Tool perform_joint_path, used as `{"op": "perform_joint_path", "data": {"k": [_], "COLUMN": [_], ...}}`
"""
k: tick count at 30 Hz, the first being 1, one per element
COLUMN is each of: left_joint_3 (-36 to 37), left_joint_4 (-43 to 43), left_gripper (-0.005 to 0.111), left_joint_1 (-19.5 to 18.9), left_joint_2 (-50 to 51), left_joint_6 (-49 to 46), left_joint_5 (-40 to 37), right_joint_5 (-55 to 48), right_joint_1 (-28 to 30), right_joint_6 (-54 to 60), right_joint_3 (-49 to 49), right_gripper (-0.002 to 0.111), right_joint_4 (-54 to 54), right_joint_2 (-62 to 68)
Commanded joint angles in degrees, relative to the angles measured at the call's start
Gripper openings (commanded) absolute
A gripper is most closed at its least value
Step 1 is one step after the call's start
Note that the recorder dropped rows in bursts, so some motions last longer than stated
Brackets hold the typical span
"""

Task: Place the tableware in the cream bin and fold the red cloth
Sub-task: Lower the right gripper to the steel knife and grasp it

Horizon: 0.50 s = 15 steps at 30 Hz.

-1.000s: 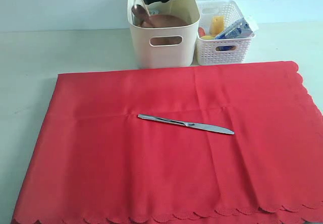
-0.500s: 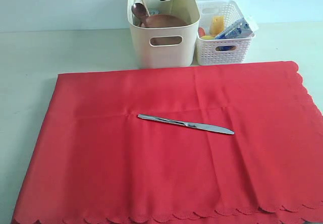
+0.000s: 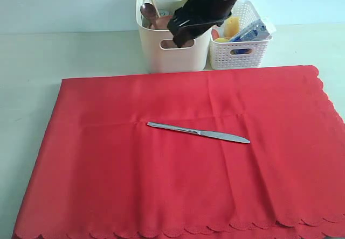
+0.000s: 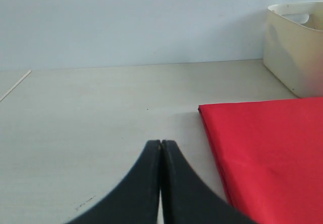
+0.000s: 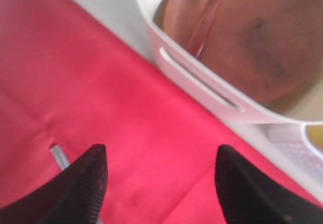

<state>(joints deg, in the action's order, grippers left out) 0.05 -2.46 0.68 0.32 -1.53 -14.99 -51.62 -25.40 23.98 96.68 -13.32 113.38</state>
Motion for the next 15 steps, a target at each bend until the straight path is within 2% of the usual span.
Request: {"op": "perform_joint_path", "data": {"k": [1, 4, 8, 15], "left_joint_3": [-0.1, -0.1, -0.1, -0.1], "left_joint_4": [0.3, 0.3, 0.3, 0.3], "left_gripper": [0.003, 0.003, 0.003, 0.003], "left_joint_1": [-0.1, -0.1, -0.1, -0.1], "left_joint_2": [-0.3, -0.3, -0.3, -0.3], "left_joint_6": [0.3, 0.3, 0.3, 0.3], "left_joint_5": [0.1, 0.1, 0.1, 0.1], "right_joint_5": [-4.7, -4.6, 2.2, 6.6], "right_joint_1": [0.1, -0.8, -4.4, -8.6], "right_joint_6": [5.0, 6.2, 6.7, 6.3], "right_joint_3": [-4.9, -11.2, -19.6, -22.0], "right_gripper": [0.059, 0.059, 0.059, 0.059], "right_joint_4": [-8.3, -9.4, -8.5, -2.1], "right_joint_2": [-1.5, -1.7, -1.5, 0.3]}}
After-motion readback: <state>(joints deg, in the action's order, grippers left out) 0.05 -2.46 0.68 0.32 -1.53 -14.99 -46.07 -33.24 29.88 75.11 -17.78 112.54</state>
